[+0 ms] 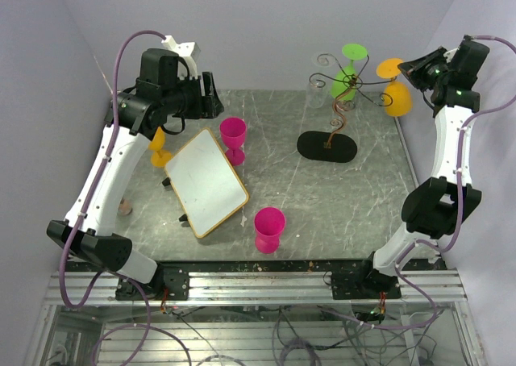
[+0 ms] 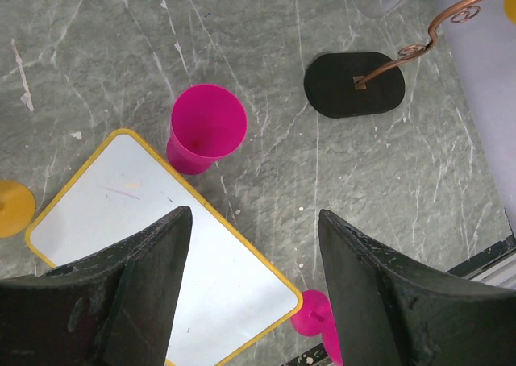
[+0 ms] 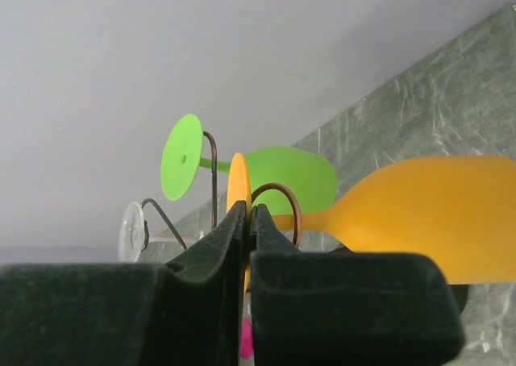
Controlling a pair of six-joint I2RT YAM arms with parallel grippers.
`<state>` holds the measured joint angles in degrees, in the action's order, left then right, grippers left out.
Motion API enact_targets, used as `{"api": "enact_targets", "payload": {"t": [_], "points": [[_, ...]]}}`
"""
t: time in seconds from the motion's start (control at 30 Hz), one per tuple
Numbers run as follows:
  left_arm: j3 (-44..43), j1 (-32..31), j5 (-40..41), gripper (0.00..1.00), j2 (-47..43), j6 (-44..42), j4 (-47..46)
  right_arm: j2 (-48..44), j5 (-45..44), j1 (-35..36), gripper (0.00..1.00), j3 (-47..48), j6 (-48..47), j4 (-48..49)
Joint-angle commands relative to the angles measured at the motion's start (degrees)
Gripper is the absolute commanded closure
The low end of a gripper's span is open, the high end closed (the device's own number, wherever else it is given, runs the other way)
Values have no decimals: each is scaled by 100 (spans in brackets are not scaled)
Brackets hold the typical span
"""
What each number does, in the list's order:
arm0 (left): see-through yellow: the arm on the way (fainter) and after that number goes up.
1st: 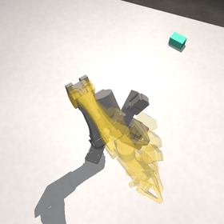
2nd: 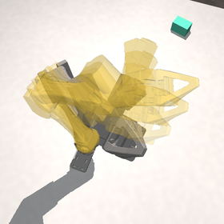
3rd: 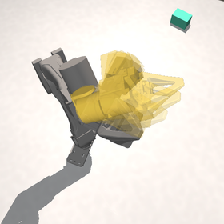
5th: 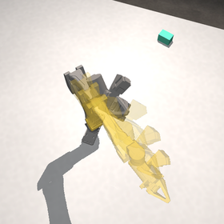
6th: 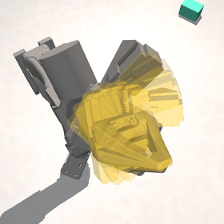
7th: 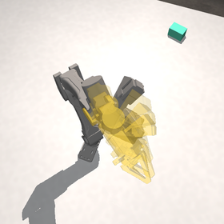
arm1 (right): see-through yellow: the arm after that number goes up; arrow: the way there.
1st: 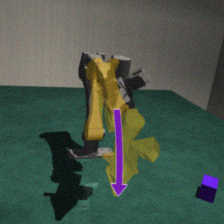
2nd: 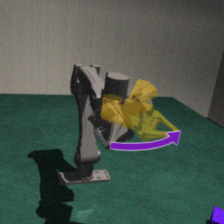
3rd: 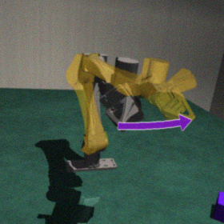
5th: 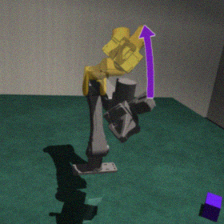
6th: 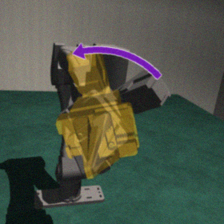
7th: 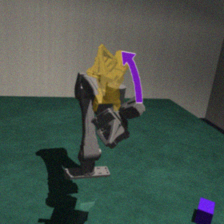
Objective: Take the wine glass off the wine glass rack
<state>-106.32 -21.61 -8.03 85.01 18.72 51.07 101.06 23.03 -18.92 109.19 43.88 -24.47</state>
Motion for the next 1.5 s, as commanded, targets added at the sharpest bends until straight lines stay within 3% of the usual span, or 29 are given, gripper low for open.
{"api": "enact_targets", "payload": {"t": [0.0,0.3,0.7,0.97,1.47], "points": [[-77,-63,73,25,-164,-8,-27,-304,-326,-33,100,-161,228,167],[-21,-63,-16,25,-187,-35,-70,-471,703,-16,100,-502,731,676],[-112,-72,-49,24,-153,-86,-13,-126,1225,181,100,-619,1908,1767],[-181,-72,-37,24,-240,-122,18,418,602,354,100,327,1800,1156],[-70,-72,-170,21,-391,-93,-135,-8,-1528,162,100,331,974,780]]}}
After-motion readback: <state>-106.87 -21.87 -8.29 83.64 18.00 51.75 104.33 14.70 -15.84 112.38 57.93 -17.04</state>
